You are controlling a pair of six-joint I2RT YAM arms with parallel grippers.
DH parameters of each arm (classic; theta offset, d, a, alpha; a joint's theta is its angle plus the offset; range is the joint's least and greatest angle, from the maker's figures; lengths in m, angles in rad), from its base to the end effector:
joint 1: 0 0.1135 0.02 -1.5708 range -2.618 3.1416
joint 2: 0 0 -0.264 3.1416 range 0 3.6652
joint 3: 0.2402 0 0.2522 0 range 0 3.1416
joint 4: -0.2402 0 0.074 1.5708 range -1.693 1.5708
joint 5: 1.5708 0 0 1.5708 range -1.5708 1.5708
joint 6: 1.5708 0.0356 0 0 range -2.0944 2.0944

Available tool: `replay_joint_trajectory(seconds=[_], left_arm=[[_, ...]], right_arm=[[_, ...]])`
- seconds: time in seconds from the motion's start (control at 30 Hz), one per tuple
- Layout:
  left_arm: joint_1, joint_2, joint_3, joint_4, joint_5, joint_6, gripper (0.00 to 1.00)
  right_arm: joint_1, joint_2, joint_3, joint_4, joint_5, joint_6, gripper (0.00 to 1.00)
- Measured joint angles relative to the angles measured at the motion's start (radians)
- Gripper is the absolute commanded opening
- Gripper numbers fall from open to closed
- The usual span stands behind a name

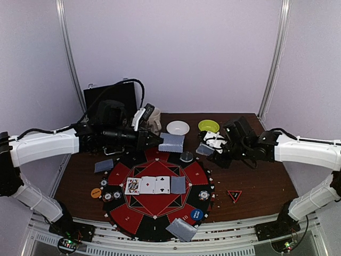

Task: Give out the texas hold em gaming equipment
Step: Place the poker card in the community card area.

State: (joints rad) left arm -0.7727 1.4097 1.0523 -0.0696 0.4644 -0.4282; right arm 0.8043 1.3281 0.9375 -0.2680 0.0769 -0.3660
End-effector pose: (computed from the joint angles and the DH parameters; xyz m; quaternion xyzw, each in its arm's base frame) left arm 0.2212 -0.2379 0.3008 0.2630 0.7848 -0.4573 0.3252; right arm 0.2049 0.2088 0.2650 -0.4814 0.7572 0.0620 0.4371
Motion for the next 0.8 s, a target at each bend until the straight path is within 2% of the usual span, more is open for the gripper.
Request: replay_joint_trajectory(seconds=[0.13, 0.3, 0.4, 0.5, 0.67, 0.8], left_arm=[[0.000, 0.035, 0.023, -0.106, 0.024, 0.095, 0.00], [-0.007, 0.202, 0.210, -0.314, 0.038, 0.248, 0.00], [-0.018, 0.278, 0.286, -0.369, 0.053, 0.301, 0.00], [-0.058, 0.352, 0.366, -0.457, 0.058, 0.367, 0.00], [-0.136, 0.539, 0.598, -0.621, 0.069, 0.500, 0.00], [-0.193, 0.661, 0.740, -0.755, 0.001, 0.600, 0.00]], right_arm=[[-0.027, 0.023, 0.000, 0.000, 0.006, 0.029, 0.55], [-0.060, 0.030, 0.002, -0.019, 0.026, 0.052, 0.55], [-0.091, 0.029, 0.006, -0.034, 0.045, 0.064, 0.55], [-0.109, 0.025, 0.005, -0.049, 0.059, 0.072, 0.55], [-0.122, -0.011, 0.005, -0.061, 0.076, 0.079, 0.55], [-0.122, -0.029, 0.005, -0.064, 0.077, 0.082, 0.55]])
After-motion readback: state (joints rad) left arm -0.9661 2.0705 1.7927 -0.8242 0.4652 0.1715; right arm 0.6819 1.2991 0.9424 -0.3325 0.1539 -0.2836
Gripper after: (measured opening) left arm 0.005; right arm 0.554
